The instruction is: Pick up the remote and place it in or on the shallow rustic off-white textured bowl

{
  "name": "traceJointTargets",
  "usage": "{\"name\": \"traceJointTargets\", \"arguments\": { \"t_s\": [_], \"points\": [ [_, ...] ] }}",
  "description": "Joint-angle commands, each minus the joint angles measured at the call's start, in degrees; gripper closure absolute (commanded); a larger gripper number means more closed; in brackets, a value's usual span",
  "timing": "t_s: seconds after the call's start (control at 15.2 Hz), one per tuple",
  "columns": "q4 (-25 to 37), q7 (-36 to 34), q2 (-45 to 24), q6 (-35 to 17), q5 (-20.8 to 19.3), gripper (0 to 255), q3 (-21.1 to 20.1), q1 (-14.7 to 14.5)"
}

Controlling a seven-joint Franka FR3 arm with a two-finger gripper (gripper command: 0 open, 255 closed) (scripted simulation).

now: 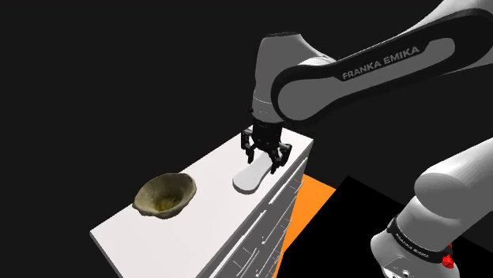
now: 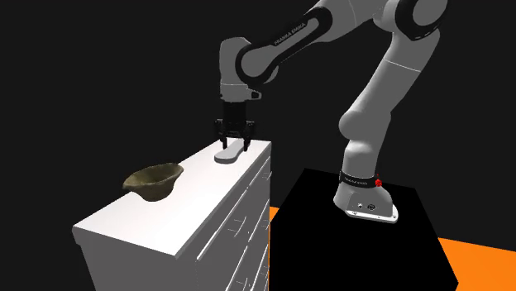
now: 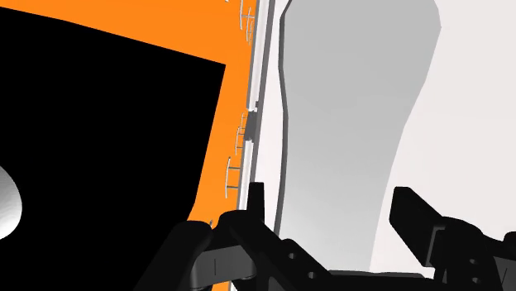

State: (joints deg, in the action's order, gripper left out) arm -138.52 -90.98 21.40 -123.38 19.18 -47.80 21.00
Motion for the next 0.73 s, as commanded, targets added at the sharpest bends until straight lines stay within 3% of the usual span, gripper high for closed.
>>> {"name": "traceJointTargets", "arguments": {
  "t_s": [0.0,0.66],
  "points": [
    [1.0,0.2,0.8,1.7,0.1,255,0.6,-0.2],
    [6.3,0.8,4.1,10.2,0.2,255,3.8,-0.8]
  ]
}}
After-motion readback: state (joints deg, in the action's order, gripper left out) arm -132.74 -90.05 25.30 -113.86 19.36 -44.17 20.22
